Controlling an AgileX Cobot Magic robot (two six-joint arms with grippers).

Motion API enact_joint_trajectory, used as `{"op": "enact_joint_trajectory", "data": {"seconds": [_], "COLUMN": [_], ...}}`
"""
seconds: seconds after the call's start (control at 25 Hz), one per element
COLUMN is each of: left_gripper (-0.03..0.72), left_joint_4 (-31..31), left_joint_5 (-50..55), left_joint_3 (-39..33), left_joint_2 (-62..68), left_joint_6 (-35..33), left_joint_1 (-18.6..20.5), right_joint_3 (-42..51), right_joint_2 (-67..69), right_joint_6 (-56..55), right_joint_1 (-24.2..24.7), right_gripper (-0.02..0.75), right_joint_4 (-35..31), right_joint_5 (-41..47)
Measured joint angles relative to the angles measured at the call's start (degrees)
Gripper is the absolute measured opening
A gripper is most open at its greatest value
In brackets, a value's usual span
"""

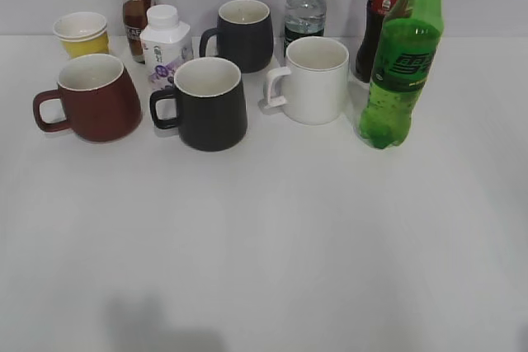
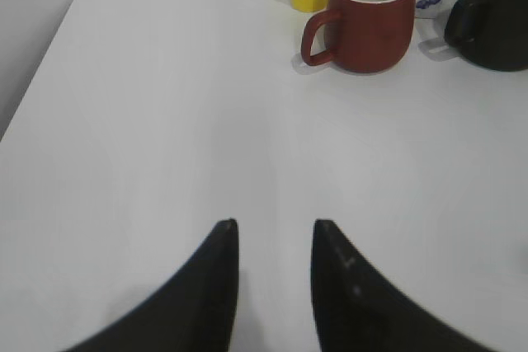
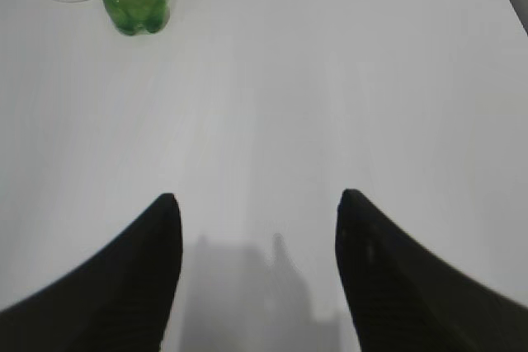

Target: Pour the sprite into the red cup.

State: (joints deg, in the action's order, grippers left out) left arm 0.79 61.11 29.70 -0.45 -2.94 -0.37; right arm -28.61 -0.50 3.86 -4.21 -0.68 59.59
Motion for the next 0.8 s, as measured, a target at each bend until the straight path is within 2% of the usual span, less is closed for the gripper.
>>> {"op": "enact_joint_trajectory", "data": {"seconds": [0.8], "left_gripper": [0.239], "left_joint_4": [0.0], "left_joint_5": [0.0], "left_joint_3": [0.0], "left_joint_2": [0.0], "left_joint_6": [0.0], "left_joint_1": [0.0], "right_joint_3": [0.0], "right_joint_2": [0.0], "right_joint_6": [0.0], "right_joint_1": [0.0], "right_gripper": [0.444], "right_joint_4": [0.0], "right_joint_5": [0.0]}}
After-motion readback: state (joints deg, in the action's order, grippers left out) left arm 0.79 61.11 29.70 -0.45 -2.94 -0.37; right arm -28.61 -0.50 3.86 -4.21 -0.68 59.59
